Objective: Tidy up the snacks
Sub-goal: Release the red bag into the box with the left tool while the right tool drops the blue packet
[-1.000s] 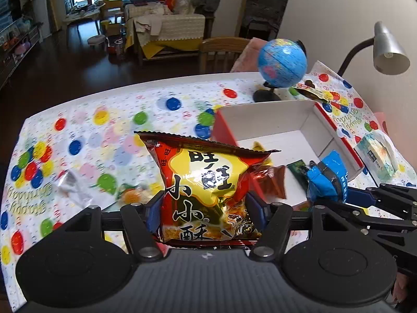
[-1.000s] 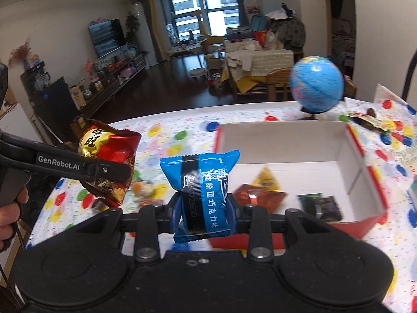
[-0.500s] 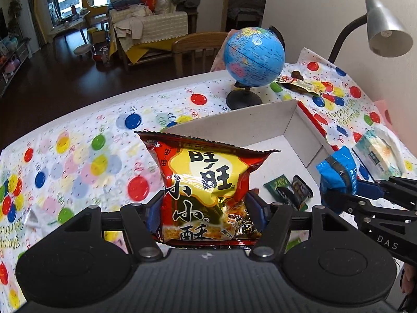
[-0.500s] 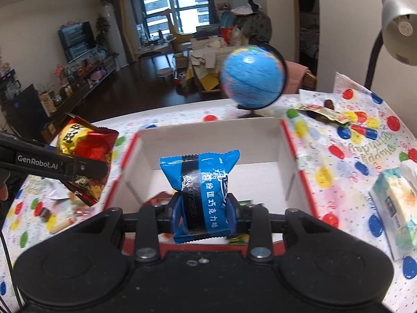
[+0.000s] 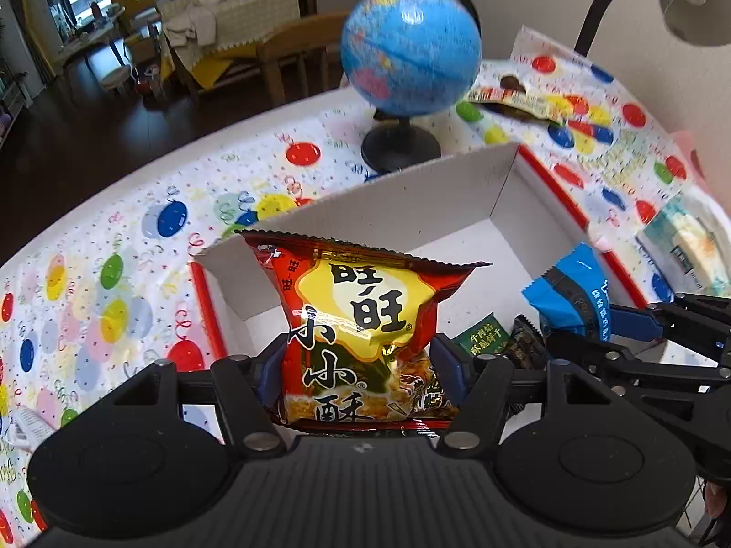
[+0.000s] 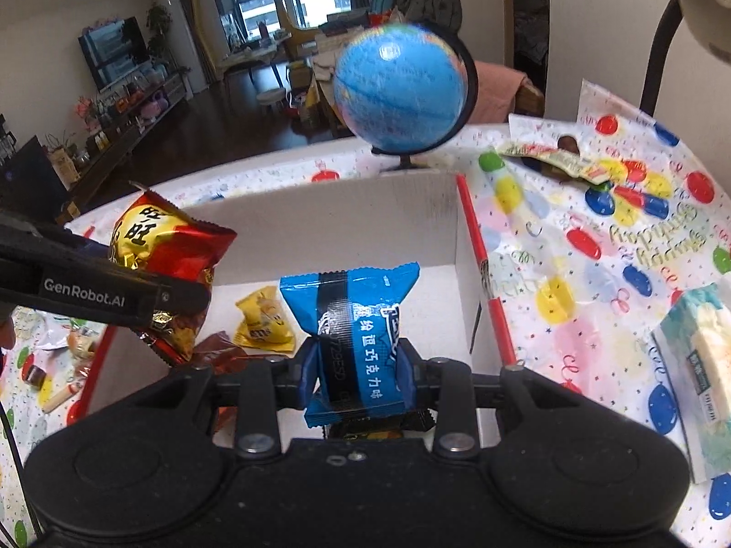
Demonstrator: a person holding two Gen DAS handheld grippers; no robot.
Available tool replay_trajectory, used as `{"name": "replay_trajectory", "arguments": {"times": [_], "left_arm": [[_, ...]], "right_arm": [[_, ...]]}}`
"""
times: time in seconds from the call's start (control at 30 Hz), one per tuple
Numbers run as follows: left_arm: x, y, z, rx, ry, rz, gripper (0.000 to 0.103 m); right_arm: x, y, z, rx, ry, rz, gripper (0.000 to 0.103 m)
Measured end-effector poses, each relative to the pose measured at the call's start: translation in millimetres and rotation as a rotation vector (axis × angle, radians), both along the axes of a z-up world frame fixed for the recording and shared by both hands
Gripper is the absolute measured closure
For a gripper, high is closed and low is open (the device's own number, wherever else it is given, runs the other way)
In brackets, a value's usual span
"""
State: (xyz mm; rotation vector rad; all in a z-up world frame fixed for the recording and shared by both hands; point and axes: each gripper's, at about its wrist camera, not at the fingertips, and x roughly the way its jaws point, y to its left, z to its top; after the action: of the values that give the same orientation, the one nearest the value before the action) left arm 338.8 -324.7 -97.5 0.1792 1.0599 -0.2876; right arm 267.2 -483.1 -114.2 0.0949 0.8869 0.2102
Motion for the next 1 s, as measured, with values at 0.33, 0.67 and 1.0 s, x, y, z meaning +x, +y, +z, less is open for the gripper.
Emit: {"name": "replay_trajectory", "arguments": {"times": [0.33, 0.67, 1.0], "left_arm": [[19, -17, -32, 0.065, 0.056, -0.020, 0.037], [24, -23, -45, 0.084, 0.081, -0.032, 0.027], [14, -13, -29, 0.040, 0.047, -0.024, 0.024]], "right_arm": [[13, 3, -25, -0.021, 0.066, 0.004, 0.068], [13, 3, -29, -0.027, 0.081, -0.009, 0.061], [1, 6, -15, -0.039, 0.043, -0.003, 0.038]]}}
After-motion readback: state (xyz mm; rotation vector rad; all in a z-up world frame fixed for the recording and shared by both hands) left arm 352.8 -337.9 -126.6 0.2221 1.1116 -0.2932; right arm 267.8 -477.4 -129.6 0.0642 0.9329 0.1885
